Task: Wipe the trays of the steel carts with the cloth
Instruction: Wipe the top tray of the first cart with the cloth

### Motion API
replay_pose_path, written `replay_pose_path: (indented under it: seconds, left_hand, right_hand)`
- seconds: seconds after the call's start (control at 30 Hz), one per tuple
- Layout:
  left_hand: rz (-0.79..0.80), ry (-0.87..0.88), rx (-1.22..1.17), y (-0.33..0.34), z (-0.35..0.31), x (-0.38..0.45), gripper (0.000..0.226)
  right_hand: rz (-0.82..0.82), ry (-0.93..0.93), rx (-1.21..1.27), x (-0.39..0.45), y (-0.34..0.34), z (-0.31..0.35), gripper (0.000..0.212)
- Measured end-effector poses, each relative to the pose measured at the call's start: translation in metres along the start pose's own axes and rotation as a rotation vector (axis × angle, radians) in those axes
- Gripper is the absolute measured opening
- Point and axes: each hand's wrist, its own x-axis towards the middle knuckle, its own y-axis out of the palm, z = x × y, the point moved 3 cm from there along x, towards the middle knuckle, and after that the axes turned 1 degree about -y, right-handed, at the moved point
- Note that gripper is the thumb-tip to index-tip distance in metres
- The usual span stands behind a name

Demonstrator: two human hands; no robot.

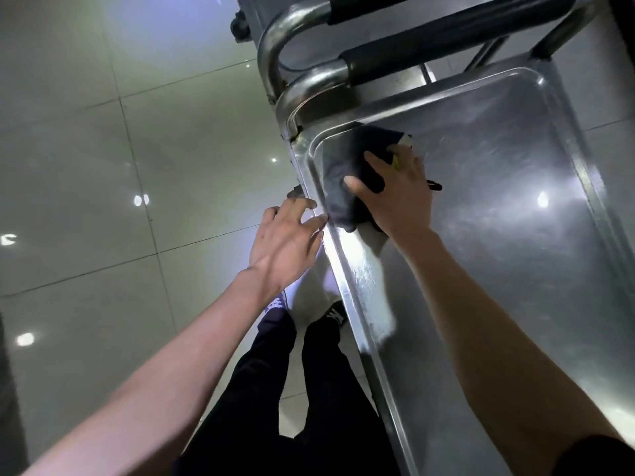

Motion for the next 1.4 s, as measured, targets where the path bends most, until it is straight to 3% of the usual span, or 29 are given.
replay_pose_path:
  seconds: [0.17,0.3,0.47,0.6,0.77,0.93,1.1,1.23,1.4]
  left_hand:
    - [-0.013,-0.016,0.009,0.001,-0.004,-0.002,0.019]
    - [-0.030,-0.026,0.016,-0.001,-0.008,0.000,0.019]
    - [-0.012,-0.021,0.050,0.001,-0.011,-0.001,0.023]
    - [-0.037,-0.029,0.079,0.003,-0.012,-0.001,0.023]
    - [-0.010,-0.032,0.112,-0.001,-0.018,0.004,0.040]
    - [-0.015,-0.080,0.098,-0.005,-0.027,0.020,0.029]
    - [-0.049,-0.067,0.103,-0.001,-0.036,0.032,0.027]
    - [-0.084,-0.027,0.140,0.005,-0.050,0.051,0.027]
    - [0.017,0.062,0.161,0.015,-0.072,0.076,0.034]
  right_hand:
    - [-0.001,-0.054,-0.065,0.016,0.002,0.027,0.050]
    - [-0.133,-0.224,-0.172,0.013,0.006,0.031,0.046]
    - [-0.095,-0.494,-0.057,0.016,0.029,0.035,0.040]
    - [-0.137,-0.624,-0.128,0.033,0.038,0.047,0.035]
    - [-0.115,-0.597,-0.106,0.039,0.038,0.045,0.038]
    - [-0.033,-0.567,0.014,0.039,0.031,0.035,0.040]
    - [-0.094,-0.540,0.091,0.039,0.020,0.022,0.033]
    - [-0.050,-0.443,0.029,0.046,0.009,-0.004,0.037]
    - [-0.076,-0.386,0.040,0.064,-0.013,-0.064,0.036]
